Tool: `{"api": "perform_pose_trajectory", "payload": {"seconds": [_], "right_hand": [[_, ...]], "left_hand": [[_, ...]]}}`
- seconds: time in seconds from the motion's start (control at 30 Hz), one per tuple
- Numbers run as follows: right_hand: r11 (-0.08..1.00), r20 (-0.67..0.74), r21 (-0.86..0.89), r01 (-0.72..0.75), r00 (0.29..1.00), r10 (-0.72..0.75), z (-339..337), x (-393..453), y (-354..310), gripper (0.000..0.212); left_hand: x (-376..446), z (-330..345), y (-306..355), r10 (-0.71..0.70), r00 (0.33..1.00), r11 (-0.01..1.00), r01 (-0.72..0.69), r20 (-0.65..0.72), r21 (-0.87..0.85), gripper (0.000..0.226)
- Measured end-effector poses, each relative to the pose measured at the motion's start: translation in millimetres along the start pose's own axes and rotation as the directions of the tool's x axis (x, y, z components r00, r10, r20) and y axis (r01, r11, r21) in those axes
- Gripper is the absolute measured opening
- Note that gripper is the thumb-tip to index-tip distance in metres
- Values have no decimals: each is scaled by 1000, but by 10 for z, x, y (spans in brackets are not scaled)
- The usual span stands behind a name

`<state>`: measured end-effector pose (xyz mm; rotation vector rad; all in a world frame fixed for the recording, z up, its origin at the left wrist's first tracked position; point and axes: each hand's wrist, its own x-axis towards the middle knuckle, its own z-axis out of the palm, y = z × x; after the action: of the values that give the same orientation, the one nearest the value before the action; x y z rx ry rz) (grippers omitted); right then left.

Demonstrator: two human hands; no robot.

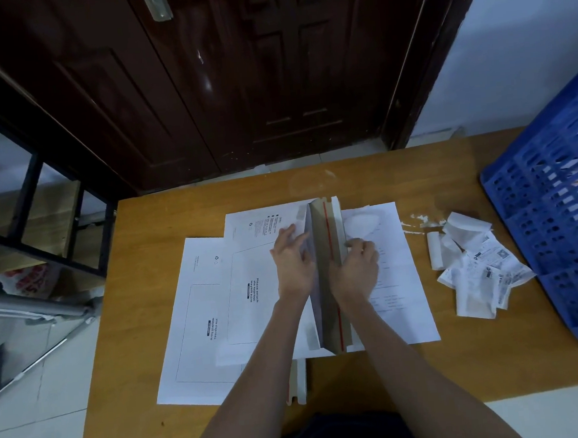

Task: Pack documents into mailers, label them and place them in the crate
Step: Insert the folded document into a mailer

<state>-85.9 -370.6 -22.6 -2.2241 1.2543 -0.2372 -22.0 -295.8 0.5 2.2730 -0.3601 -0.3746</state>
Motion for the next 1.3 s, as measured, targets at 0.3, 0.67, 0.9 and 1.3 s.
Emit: {"api": "perform_pose_trajectory", "payload": {"seconds": [0.3, 0.67, 0.9, 1.3], "right_hand": [[971, 446, 101, -217, 882, 151, -219, 258, 30, 28], [909, 420, -113, 402, 848, -323, -394, 563, -495, 44], [819, 456, -163, 551, 778, -432, -285, 617, -462, 55], [906, 296, -166, 390, 896, -332, -137, 172, -21, 27]], "left_hand": [[43, -54, -64, -23, 999, 999, 24, 39, -45, 42], [34, -204, 74, 354, 935, 903, -338, -16, 264, 33], [48, -313, -153, 219, 941, 787, -326, 257, 523, 46], [164, -265, -271, 46, 947, 787, -230, 317, 573, 28]]}}
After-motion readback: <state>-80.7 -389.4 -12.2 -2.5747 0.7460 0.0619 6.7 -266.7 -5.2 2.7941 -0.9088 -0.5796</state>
